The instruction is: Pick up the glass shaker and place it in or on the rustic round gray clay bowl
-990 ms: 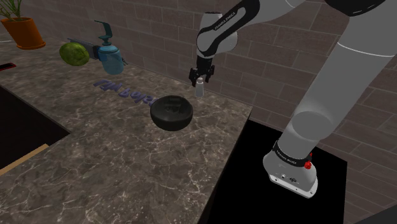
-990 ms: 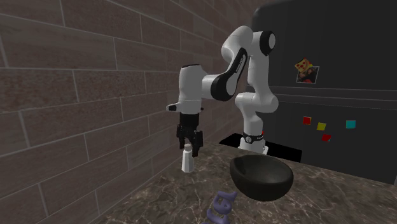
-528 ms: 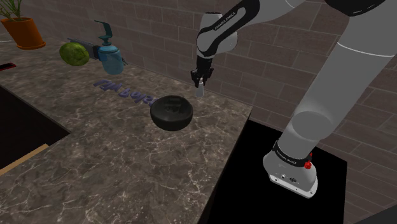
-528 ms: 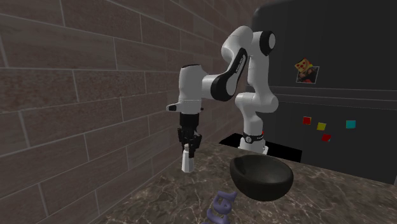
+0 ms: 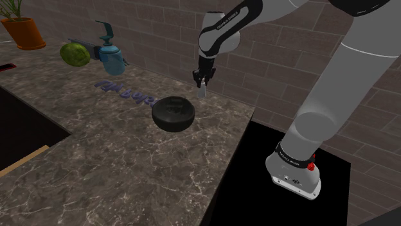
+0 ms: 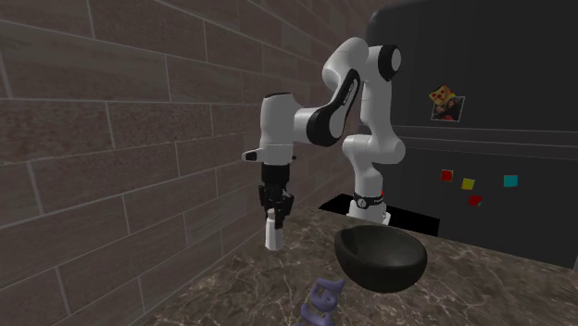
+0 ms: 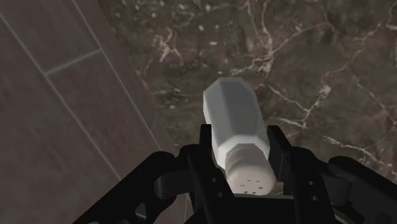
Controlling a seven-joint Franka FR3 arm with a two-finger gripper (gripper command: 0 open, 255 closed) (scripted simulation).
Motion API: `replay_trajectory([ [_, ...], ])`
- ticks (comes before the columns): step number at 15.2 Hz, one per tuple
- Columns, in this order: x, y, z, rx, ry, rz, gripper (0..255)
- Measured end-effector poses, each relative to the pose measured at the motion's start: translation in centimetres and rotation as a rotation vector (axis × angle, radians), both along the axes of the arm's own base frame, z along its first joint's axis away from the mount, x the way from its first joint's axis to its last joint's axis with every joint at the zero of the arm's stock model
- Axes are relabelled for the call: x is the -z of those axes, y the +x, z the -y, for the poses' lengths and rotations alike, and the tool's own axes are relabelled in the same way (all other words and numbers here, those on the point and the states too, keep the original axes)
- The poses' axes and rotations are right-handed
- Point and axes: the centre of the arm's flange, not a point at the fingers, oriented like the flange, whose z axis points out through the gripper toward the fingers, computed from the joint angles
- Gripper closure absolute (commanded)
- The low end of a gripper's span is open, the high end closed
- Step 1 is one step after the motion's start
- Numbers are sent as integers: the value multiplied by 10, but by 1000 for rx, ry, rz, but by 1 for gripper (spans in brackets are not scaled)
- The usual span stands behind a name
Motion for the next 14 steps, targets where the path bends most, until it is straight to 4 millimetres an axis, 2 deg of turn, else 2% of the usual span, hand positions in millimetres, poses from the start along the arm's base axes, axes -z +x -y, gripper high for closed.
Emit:
replay_trajectory([
  [14,-71,1,0,0,0,0,255],
])
